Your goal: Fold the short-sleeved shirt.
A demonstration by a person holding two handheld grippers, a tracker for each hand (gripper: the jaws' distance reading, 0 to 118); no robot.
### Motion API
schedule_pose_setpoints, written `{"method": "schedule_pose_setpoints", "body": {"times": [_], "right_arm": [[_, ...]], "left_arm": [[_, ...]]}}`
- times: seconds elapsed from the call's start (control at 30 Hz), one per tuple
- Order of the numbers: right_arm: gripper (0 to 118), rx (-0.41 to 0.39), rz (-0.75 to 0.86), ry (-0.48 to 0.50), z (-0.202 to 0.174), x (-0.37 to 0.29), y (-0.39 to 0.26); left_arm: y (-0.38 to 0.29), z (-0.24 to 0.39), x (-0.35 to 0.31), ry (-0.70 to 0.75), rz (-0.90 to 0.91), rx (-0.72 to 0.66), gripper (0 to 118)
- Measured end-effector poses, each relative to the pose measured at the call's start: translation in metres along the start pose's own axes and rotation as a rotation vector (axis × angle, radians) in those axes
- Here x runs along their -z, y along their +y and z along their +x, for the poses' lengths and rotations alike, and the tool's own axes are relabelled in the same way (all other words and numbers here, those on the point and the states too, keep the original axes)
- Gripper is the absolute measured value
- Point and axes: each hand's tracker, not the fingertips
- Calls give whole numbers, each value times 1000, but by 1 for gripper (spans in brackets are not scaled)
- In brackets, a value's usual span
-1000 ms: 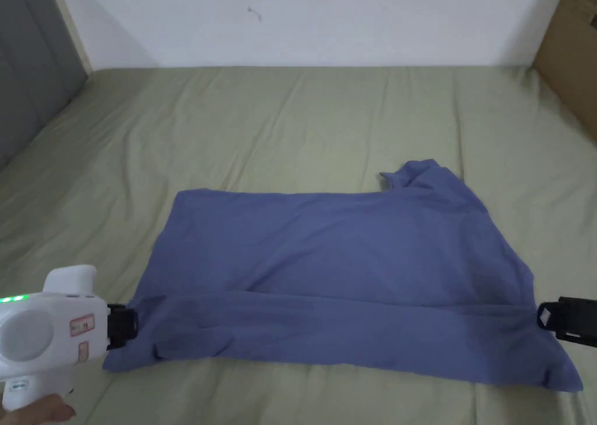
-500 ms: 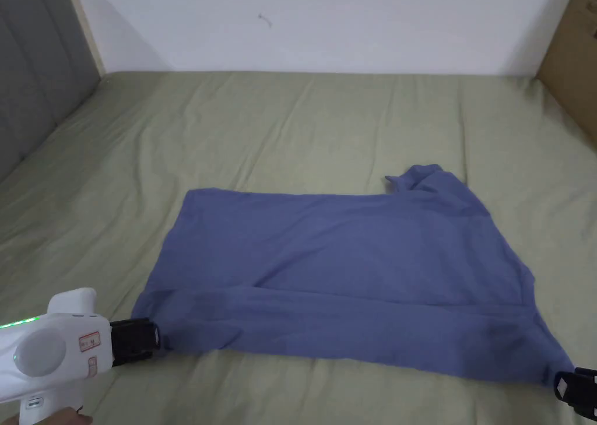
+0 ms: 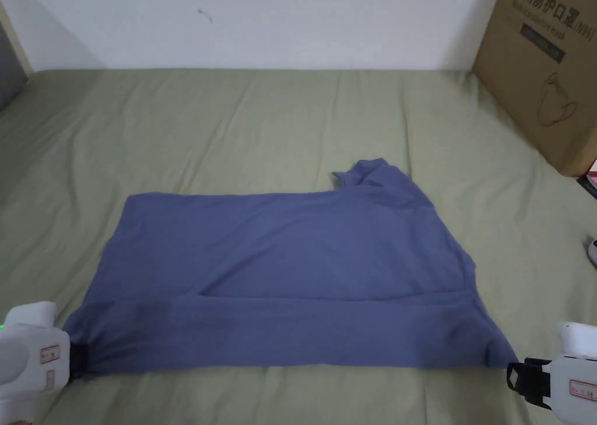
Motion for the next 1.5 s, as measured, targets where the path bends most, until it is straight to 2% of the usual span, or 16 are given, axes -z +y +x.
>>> {"method": "schedule_pose_setpoints", "body": {"times": [0.03,0.1,0.13,0.27,0.3,0.37,0.4,0.53,0.63,0.9,1.0,1.17,1.2,1.27,1.33,1.5], "right_arm": [[16,-6,9,-12,-1,1,5],[75,-11,9,-20,-1,9,17],[85,-12,13,-1,0,13,22],[85,78,-54,71,7,53,41],[79,96,-78,92,8,60,42],[43,96,-118,98,2,71,38],[41,33,-110,12,-3,72,33],[13,0,-88,87,-3,50,39],[9,-14,-78,95,-3,37,45],[9,-31,-44,123,7,-13,21],[9,21,-65,138,22,-27,-9],[11,-43,-131,83,22,-22,-59],[20,-26,-137,64,19,-19,-61],[56,-20,-137,-11,17,-17,-59],[71,-29,-101,-21,16,-21,-49],[69,-43,19,29,3,-40,-1]], "left_arm": [[-1,-1,-2,-8,2,-11,7],[-1,-4,-6,-20,8,-16,7],[-1,-4,-8,-21,10,-15,7],[1,-2,-12,-21,14,-1,7],[1,-1,-11,-20,13,3,7],[1,-1,-10,-18,8,3,7],[0,-1,-10,-20,4,4,7],[-2,-4,-19,-30,7,16,7],[-2,-8,-29,-46,13,8,7],[-29,-10,-67,-16,21,92,7],[-60,-14,-77,-11,-11,64,7],[-98,-10,-66,32,-47,127,8],[-100,-9,-65,32,-43,115,13],[-96,-10,-64,50,-57,89,62],[-92,-11,-70,52,-37,82,96],[-58,-5,-94,39,83,46,87]]}}
